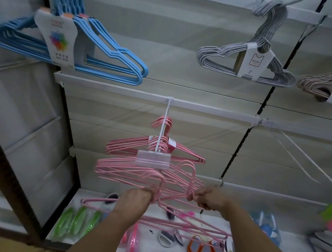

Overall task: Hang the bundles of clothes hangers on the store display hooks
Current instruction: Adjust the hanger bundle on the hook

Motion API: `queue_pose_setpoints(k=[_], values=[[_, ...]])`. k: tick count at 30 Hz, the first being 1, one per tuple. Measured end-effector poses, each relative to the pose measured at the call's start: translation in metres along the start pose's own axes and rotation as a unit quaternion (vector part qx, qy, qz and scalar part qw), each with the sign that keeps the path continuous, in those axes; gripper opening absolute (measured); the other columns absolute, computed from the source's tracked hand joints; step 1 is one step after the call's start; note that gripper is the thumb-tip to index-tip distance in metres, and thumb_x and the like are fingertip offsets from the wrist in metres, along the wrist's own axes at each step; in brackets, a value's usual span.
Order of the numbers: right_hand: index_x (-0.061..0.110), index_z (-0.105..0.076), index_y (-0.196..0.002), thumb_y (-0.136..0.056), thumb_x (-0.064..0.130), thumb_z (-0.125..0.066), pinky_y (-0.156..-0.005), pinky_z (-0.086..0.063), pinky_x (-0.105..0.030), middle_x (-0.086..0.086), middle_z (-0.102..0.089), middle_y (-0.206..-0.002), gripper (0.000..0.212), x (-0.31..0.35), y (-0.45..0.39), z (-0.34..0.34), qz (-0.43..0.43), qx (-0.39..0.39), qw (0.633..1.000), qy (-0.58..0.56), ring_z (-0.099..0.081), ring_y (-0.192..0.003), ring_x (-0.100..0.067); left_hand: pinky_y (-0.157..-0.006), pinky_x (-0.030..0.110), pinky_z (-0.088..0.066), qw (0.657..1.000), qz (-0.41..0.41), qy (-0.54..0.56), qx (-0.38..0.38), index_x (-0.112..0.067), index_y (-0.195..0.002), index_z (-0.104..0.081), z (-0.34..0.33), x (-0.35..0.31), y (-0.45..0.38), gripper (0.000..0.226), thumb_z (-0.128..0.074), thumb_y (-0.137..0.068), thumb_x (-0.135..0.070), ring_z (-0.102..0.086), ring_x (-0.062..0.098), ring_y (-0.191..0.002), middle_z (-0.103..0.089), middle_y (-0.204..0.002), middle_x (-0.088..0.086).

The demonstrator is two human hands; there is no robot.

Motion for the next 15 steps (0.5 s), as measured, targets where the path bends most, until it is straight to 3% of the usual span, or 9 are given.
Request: queue_pose_setpoints(k=[4, 9, 15], values=[[0.004, -0.071, -0.102, -0.097, 0.005, -0.048, -0.053, -0.029, -0.020, 0.000, -0.043, -0.064, 0.023, 0.023, -0.009, -0.013, 0.042, -0.039, 0.998, -0.019, -0.032, -0.058, -0.010, -0.076, 0.032, -0.041, 0.999, -0.042, -0.005, 0.014, -0.024, -0.111, -0.045, 0.005, -0.017, 0.003, 0.022, -0.039, -0.093, -0.013, -0.060, 0.029, -0.100, -0.062, -0.113, 0.009], [0.006, -0.072, -0.097, -0.096, 0.007, -0.051, -0.052, -0.028, -0.021, 0.001, -0.039, -0.059, 0.021, 0.050, -0.018, -0.028, 0.083, -0.051, 0.994, -0.039, -0.031, -0.055, -0.010, -0.077, 0.036, -0.044, 0.998, -0.038, -0.049, 0.010, -0.017, -0.132, -0.039, 0.000, -0.020, -0.002, 0.039, -0.034, -0.095, -0.009, -0.060, 0.032, -0.102, -0.059, -0.117, 0.010], [-0.003, -0.069, -0.104, -0.096, 0.004, -0.050, -0.048, -0.029, -0.018, 0.000, -0.042, -0.058, 0.022, 0.060, -0.031, -0.043, 0.095, -0.049, 0.993, -0.046, -0.031, -0.052, -0.008, -0.080, 0.036, -0.044, 0.998, -0.022, -0.052, 0.009, -0.017, -0.131, -0.041, -0.001, -0.009, -0.002, 0.037, -0.032, -0.096, -0.009, -0.059, 0.032, -0.105, -0.058, -0.121, 0.009]])
Point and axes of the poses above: each hand's wrist, its own y-axis away from the middle knuckle, its own z-axis out of the back of the hand, x = y × z, the point moved 6 cm from there along -y, towards the middle knuckle
